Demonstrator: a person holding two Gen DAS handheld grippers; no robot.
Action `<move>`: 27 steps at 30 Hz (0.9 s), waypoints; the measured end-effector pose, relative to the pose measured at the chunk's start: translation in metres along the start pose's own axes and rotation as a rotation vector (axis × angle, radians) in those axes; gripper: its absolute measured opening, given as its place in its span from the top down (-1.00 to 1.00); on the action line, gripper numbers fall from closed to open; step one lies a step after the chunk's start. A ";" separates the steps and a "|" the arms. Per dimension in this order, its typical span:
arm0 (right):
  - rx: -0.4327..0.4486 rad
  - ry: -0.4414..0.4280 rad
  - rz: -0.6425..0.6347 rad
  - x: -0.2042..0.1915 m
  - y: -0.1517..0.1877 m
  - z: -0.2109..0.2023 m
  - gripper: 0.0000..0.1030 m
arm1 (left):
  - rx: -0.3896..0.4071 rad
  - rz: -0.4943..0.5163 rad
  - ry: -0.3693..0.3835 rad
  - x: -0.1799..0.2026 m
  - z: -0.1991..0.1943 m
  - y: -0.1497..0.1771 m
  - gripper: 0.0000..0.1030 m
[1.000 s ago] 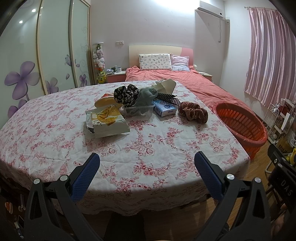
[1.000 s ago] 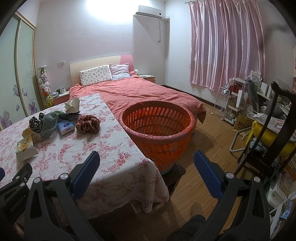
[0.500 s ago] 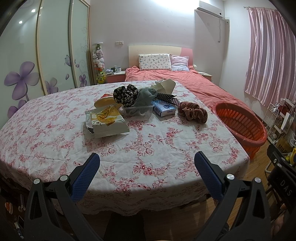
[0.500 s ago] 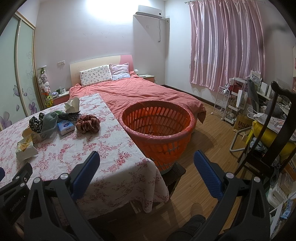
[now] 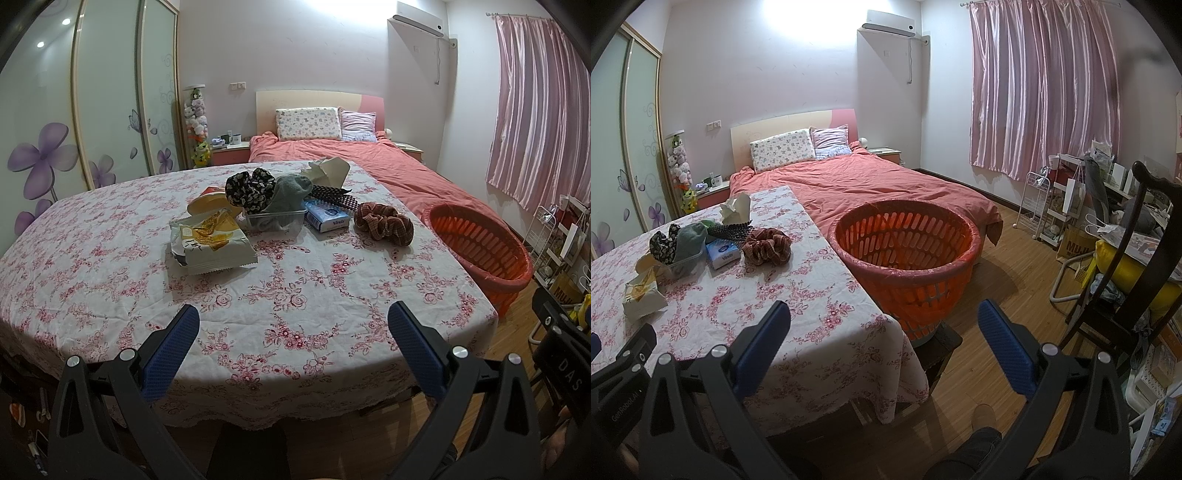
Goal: Collect trash
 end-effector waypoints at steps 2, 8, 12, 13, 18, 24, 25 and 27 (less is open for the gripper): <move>0.000 0.000 0.000 0.000 0.000 0.000 -0.92 | -0.001 0.000 0.000 0.000 0.000 0.000 -0.96; 0.000 0.000 0.001 0.000 0.000 0.000 -0.92 | 0.001 0.000 0.000 0.000 0.000 0.000 -0.96; 0.000 0.000 0.000 0.000 0.000 0.001 -0.92 | 0.000 0.000 0.000 0.000 0.000 0.000 -0.96; 0.000 0.000 0.001 0.000 0.000 0.001 -0.92 | 0.000 0.000 0.000 0.000 0.000 0.000 -0.96; -0.001 0.000 0.001 0.000 0.000 0.001 -0.92 | 0.000 0.000 0.000 0.000 0.000 0.000 -0.96; -0.001 0.000 0.002 0.000 0.000 0.002 -0.92 | -0.003 -0.001 0.002 0.000 0.000 0.000 -0.96; 0.000 0.000 0.002 0.000 0.000 0.003 -0.92 | -0.004 -0.001 0.002 0.000 0.000 0.000 -0.96; -0.001 0.000 0.001 0.000 0.000 0.004 -0.92 | -0.006 -0.002 0.001 0.000 0.002 0.000 -0.96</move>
Point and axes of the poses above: each gripper's, at about its wrist camera, not at the fingertips, and z roughly the way its jaws point, x to its right, y to its underside, the point moved 10 cm from there along z, roughly the way its jaws point, and after that the axes turned 12 degrees about z, right-handed, at the moved point
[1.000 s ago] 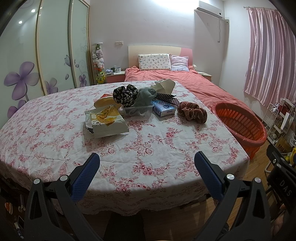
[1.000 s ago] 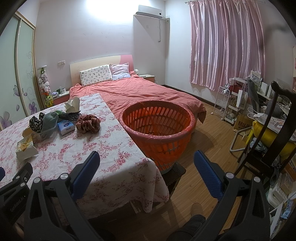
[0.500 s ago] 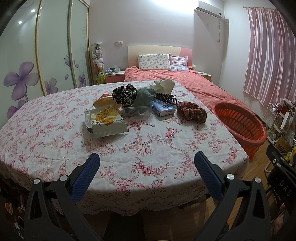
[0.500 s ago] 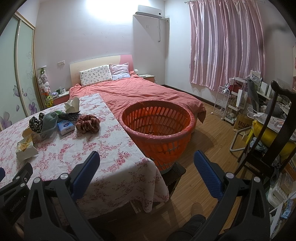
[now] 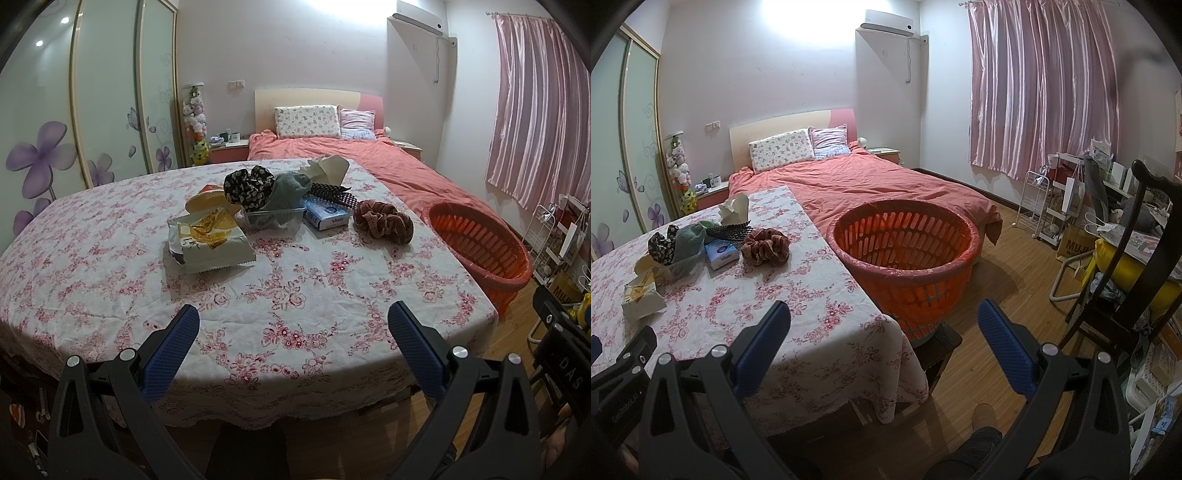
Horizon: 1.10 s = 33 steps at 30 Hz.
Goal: Collect trash
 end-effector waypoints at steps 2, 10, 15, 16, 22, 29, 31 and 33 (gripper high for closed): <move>-0.002 0.000 -0.001 0.000 0.000 0.001 -0.92 | -0.002 -0.002 -0.002 -0.001 0.004 -0.002 -0.96; 0.001 -0.023 -0.026 -0.021 -0.008 0.017 -0.92 | -0.017 -0.028 -0.023 -0.018 0.018 -0.002 -0.96; 0.003 -0.090 -0.056 -0.053 -0.018 0.039 -0.92 | -0.033 -0.078 -0.043 -0.046 0.033 -0.005 -0.96; -0.001 -0.101 -0.059 -0.058 -0.018 0.042 -0.92 | -0.043 -0.097 -0.051 -0.056 0.038 -0.005 -0.96; -0.064 -0.187 -0.081 -0.107 -0.024 0.089 -0.70 | -0.088 -0.172 -0.093 -0.104 0.059 -0.001 -0.96; -0.199 -0.231 -0.135 -0.157 -0.019 0.158 -0.25 | -0.119 -0.219 -0.111 -0.139 0.076 0.003 -0.96; -0.227 -0.231 -0.133 -0.163 -0.017 0.170 -0.12 | -0.110 -0.219 -0.104 -0.144 0.079 0.000 -0.96; -0.264 -0.239 -0.136 -0.170 -0.014 0.182 -0.10 | -0.102 -0.216 -0.090 -0.147 0.082 -0.002 -0.96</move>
Point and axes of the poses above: each gripper's, at about its wrist camera, not at the fingertips, and z roughly the way its jaws point, x to its right, y to its underside, the point moved 10 cm from there along z, roughly the way its jaws point, and after that the axes turned 12 degrees about z, right-handed, at the moved point
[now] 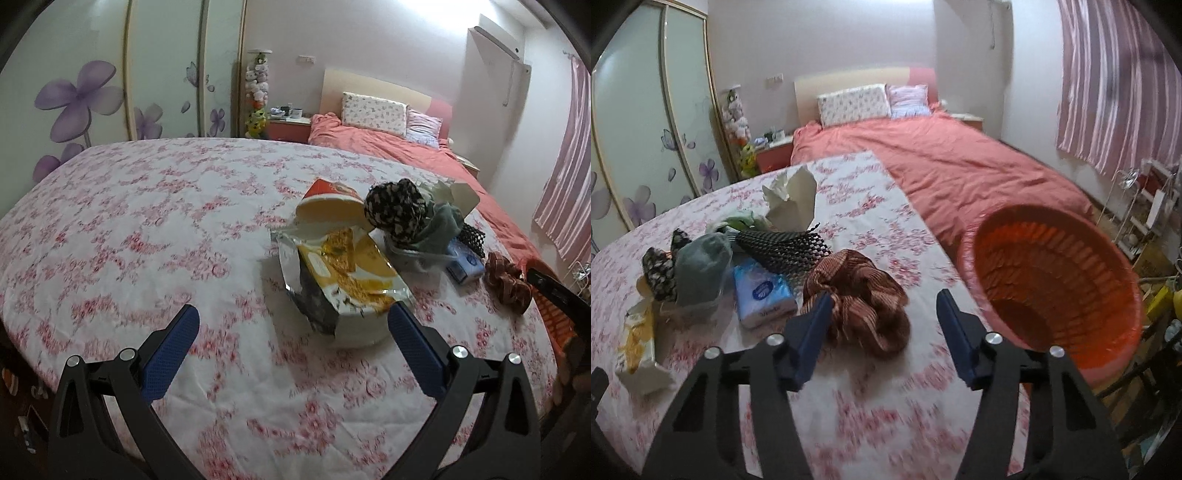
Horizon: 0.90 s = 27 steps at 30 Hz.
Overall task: Collect trash
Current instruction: 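Grasp the snack wrapper bag with the left tool while the right tool grasps the brown scrunchie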
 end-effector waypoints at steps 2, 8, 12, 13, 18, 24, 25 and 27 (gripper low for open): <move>-0.024 0.010 -0.017 -0.002 0.002 0.011 -0.07 | -0.003 0.003 0.018 -0.001 0.006 -0.004 -0.96; -0.068 0.025 -0.059 -0.005 0.014 0.026 0.37 | -0.047 -0.026 0.071 0.001 0.024 -0.006 -0.96; -0.054 0.012 -0.073 -0.005 0.016 0.019 0.75 | -0.071 -0.028 0.079 0.008 0.033 -0.007 -0.96; -0.053 0.004 -0.065 -0.004 0.016 0.017 0.77 | -0.075 -0.027 0.083 0.011 0.034 -0.008 -0.96; -0.044 -0.008 -0.055 0.001 0.019 0.006 0.79 | -0.093 -0.006 0.091 0.025 0.041 -0.010 -0.96; -0.046 -0.006 -0.063 0.003 0.023 0.001 0.79 | -0.126 0.028 0.055 0.035 0.053 -0.012 -0.96; -0.046 -0.006 -0.064 0.003 0.023 0.000 0.79 | -0.135 0.042 0.042 0.037 0.056 -0.012 -0.96; -0.047 -0.008 -0.064 0.002 0.024 0.000 0.79 | -0.152 0.055 0.029 0.040 0.061 -0.011 -0.96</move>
Point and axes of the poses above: each gripper's, at about its wrist camera, not at the fingertips, and z roughly the way its jaws point, x to its right, y to its underside, the point moved 10 cm from there along z, roughly the way its jaws point, and after that the axes turned 12 degrees about z, right-handed, at the moved point
